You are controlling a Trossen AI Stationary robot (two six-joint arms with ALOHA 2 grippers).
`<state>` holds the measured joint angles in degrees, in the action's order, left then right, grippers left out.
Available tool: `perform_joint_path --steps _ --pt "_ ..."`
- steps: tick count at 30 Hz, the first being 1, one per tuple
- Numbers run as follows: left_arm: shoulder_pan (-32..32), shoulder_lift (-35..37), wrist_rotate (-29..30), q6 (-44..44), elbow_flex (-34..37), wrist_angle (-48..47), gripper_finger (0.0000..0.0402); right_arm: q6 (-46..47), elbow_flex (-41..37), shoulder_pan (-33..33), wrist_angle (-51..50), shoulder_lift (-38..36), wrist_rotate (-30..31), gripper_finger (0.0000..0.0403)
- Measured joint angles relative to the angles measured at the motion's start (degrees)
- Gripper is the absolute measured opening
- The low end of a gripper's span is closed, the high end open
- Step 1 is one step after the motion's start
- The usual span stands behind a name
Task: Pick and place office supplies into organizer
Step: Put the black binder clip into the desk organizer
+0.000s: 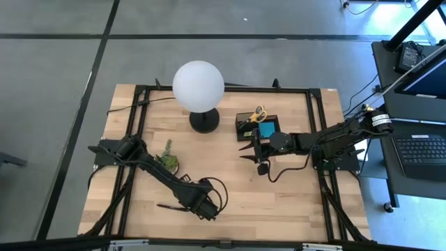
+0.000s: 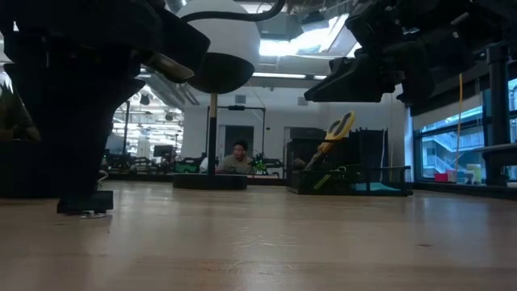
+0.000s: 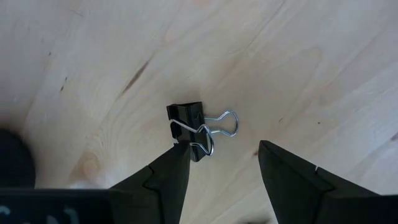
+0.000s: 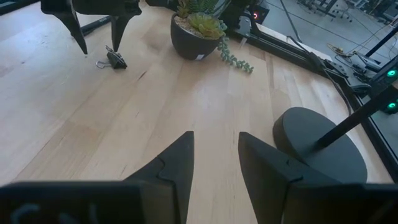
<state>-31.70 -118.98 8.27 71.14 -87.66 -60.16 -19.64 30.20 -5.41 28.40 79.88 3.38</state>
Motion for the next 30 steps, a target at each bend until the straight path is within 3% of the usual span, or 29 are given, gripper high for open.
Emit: perform_joint_path --steps 12,30 --pt "0.00 0.00 2.32 -1.41 0.00 0.02 0.0184 0.09 0.00 0.00 0.01 0.00 0.00 0.0129" --pt "0.86 -0.20 1.31 0.13 1.19 -0.02 0.0184 0.02 0.00 0.00 0.02 0.00 0.00 0.0129"
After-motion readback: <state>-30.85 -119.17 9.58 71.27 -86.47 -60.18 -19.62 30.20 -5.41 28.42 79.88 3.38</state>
